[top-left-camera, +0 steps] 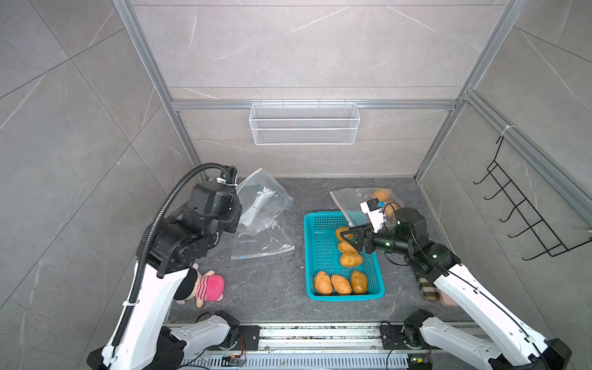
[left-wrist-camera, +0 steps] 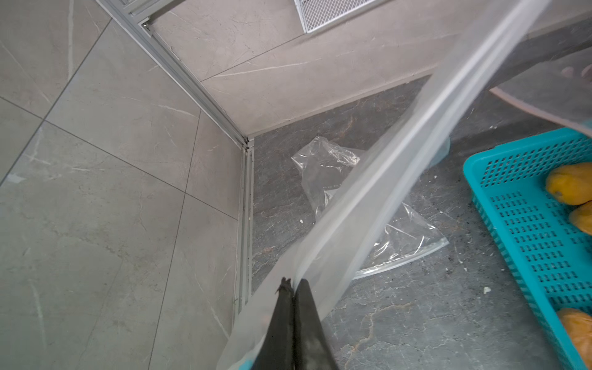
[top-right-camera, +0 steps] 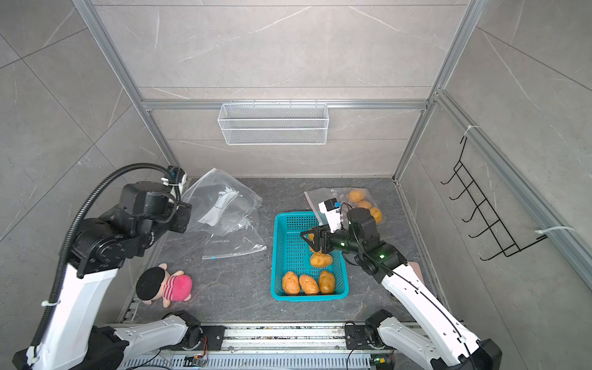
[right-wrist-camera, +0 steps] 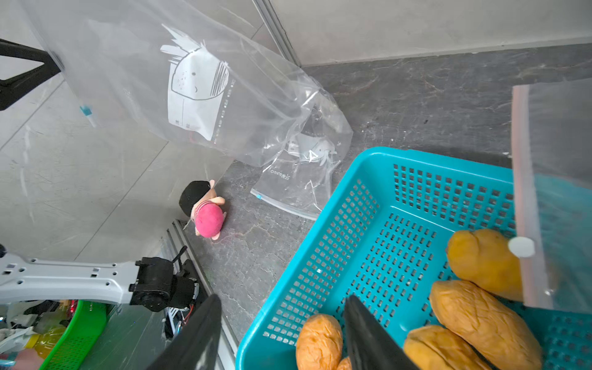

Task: Put the potatoes into a zipper bag and zip it
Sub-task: Pick up the zipper food storage bag, then open the zipper food storage bag.

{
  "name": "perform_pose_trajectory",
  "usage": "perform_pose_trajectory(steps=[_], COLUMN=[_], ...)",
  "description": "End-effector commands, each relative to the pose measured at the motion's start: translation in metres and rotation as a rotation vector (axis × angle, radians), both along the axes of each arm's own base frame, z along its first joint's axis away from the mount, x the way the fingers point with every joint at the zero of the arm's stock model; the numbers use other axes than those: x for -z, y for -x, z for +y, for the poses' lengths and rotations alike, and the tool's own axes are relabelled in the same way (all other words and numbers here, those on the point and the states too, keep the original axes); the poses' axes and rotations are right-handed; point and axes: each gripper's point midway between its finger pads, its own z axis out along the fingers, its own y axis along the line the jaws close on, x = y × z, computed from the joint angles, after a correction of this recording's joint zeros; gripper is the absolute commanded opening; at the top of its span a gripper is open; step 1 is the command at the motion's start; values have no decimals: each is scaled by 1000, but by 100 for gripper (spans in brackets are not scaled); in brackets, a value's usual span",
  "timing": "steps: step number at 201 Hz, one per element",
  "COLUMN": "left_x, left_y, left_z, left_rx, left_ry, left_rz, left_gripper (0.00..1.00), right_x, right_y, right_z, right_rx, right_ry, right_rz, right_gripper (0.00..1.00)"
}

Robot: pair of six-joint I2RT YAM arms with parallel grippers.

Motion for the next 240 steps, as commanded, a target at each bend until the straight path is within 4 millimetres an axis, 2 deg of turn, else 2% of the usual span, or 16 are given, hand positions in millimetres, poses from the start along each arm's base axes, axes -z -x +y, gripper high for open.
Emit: perform_pose_trajectory(steps=[1, 13, 22, 35, 72, 91, 112, 138, 165, 202, 240], left_x=[43, 64, 80, 89, 92, 89, 89, 88, 79, 72, 62], left_y=[16, 18, 24, 30, 28, 28, 26, 24, 33, 41, 42], left_z=[-30, -59, -88, -120, -155, -169, -172, -171, -171, -166, -164], left_rx=[114, 199, 309, 424, 522, 558, 548, 536, 573, 582, 588], left_ry=[106, 224, 337, 477, 663, 732, 754, 745, 745, 738, 745], left_rz=[197, 255, 309, 343, 357, 392, 413, 415, 408, 404, 381], left_gripper=[0, 0, 0, 0, 0, 0, 0, 0, 0, 0, 0], right_x=[-26, -28, -30, -33, -38, -38, -33, -30, -29, -34, -35], right_y=[2, 5, 9, 10, 5, 9, 15, 17, 2, -6, -15], right_z=[18, 33, 48, 68, 106, 123, 136, 143, 142, 149, 148], right_rx=[-20, -41, -69, -104, -96, -106, -113, -108, -62, -57, -16], right_ry=[-65, -83, -101, -114, -94, -106, -85, -60, 4, 35, 45], right_rz=[-42, -44, -42, -38, -28, -21, -14, -51, -126, -142, -157], right_gripper=[61, 61, 61, 61, 63, 65, 66, 68, 68, 60, 53])
